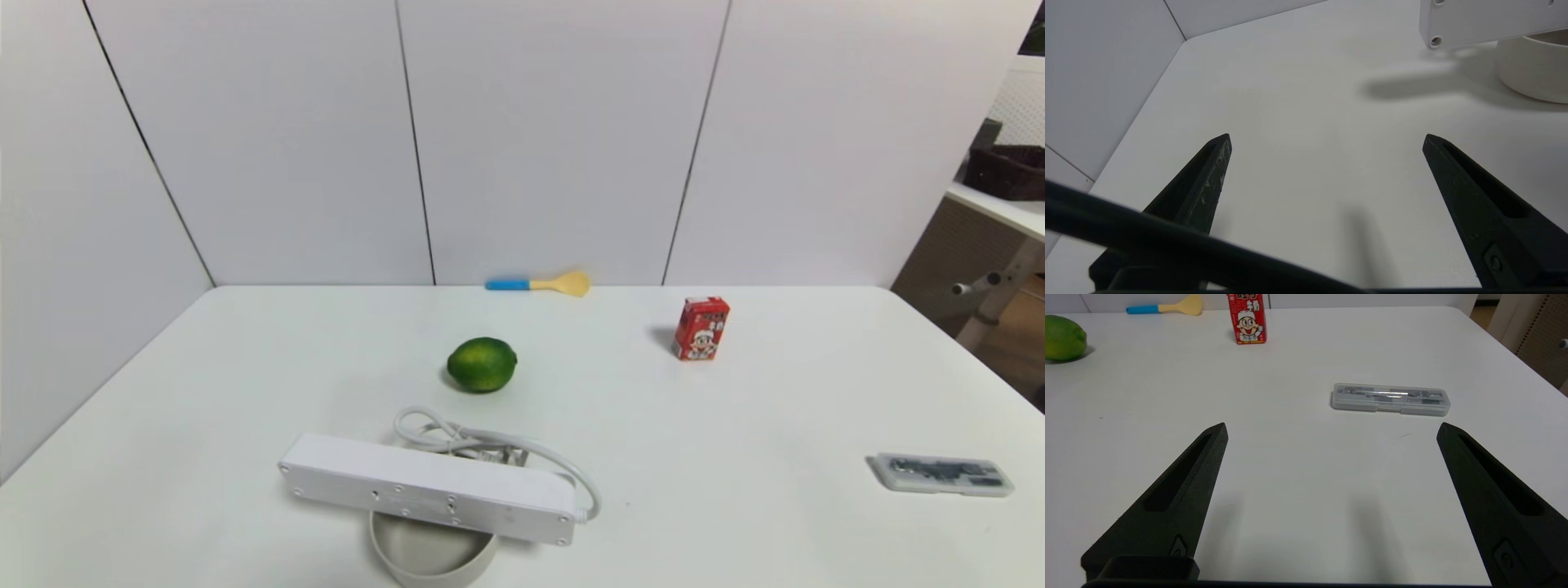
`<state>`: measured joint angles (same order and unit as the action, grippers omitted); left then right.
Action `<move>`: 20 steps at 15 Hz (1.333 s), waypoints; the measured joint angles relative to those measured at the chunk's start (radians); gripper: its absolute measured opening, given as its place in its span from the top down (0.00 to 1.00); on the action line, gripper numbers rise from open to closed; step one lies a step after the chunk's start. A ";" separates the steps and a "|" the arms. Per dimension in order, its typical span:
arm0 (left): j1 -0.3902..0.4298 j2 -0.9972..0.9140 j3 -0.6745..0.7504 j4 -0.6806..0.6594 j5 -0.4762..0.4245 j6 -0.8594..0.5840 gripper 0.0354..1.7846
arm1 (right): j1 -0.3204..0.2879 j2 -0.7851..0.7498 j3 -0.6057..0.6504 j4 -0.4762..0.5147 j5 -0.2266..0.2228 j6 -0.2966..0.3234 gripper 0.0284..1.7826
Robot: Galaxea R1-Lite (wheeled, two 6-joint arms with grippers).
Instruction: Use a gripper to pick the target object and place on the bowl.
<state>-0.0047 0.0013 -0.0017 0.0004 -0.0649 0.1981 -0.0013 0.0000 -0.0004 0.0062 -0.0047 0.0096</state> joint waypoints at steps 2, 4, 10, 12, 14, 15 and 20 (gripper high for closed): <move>0.000 -0.001 0.001 0.003 0.006 -0.028 0.06 | 0.000 0.000 0.000 0.000 0.000 0.000 0.01; 0.000 -0.002 0.001 0.006 0.019 -0.071 0.06 | 0.001 0.000 0.000 0.000 0.000 0.001 0.01; 0.000 -0.002 0.002 0.003 0.064 -0.193 0.06 | 0.000 0.000 0.000 0.000 0.000 0.000 0.01; 0.000 -0.002 0.002 0.003 0.065 -0.193 0.06 | 0.000 0.000 0.000 -0.001 0.002 -0.006 0.01; 0.000 -0.002 0.002 0.003 0.065 -0.193 0.06 | 0.000 0.000 0.000 -0.002 0.001 -0.004 0.01; 0.000 -0.002 0.002 0.003 0.064 -0.193 0.06 | 0.001 0.000 0.000 -0.003 0.001 -0.001 0.01; 0.000 -0.002 0.002 0.003 0.065 -0.193 0.06 | 0.000 0.000 0.000 0.000 0.000 -0.002 0.01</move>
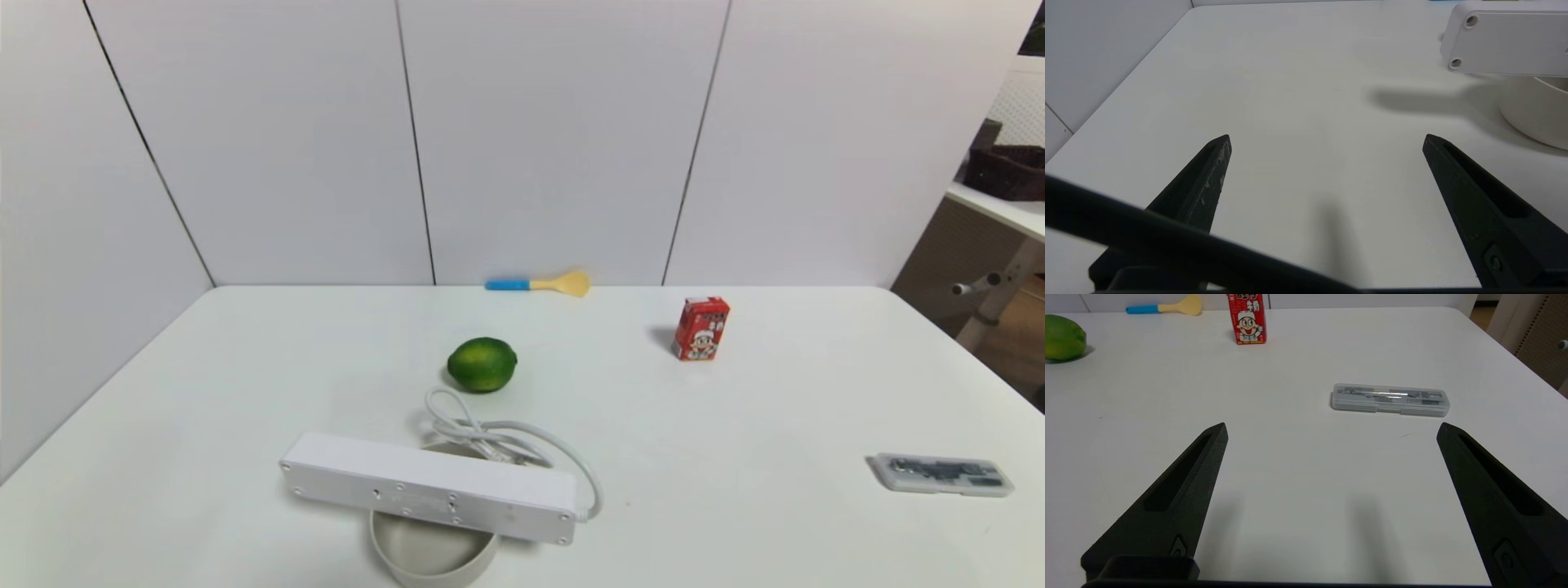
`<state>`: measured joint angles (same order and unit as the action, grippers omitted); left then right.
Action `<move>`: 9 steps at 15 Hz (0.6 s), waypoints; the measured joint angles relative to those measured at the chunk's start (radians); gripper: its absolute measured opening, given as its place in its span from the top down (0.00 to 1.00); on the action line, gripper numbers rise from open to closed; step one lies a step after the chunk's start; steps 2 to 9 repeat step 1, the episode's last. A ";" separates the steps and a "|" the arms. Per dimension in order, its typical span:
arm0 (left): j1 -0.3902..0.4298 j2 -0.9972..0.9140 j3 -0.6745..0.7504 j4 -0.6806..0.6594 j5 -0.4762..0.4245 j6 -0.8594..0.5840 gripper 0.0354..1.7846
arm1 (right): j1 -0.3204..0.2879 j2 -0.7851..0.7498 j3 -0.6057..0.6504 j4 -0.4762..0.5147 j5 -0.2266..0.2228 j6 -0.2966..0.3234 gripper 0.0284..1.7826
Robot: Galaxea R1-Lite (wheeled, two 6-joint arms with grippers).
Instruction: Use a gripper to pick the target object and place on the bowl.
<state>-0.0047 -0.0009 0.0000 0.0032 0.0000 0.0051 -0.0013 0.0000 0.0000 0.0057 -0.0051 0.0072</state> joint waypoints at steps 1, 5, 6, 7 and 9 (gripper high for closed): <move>0.000 0.000 0.000 0.000 0.000 0.000 0.06 | 0.000 0.000 0.000 0.000 0.000 0.000 0.01; 0.000 0.000 0.000 0.000 0.000 0.000 0.06 | 0.000 0.000 0.000 0.000 0.000 0.000 0.01; 0.000 0.000 0.000 0.000 0.000 0.000 0.06 | 0.000 0.000 0.000 0.000 0.000 0.000 0.01; 0.000 0.000 0.000 0.000 0.000 0.000 0.06 | 0.000 0.000 0.000 0.000 0.000 0.000 0.01; 0.000 0.000 0.000 0.000 0.000 0.000 0.06 | 0.000 0.000 0.000 0.000 0.000 0.000 0.01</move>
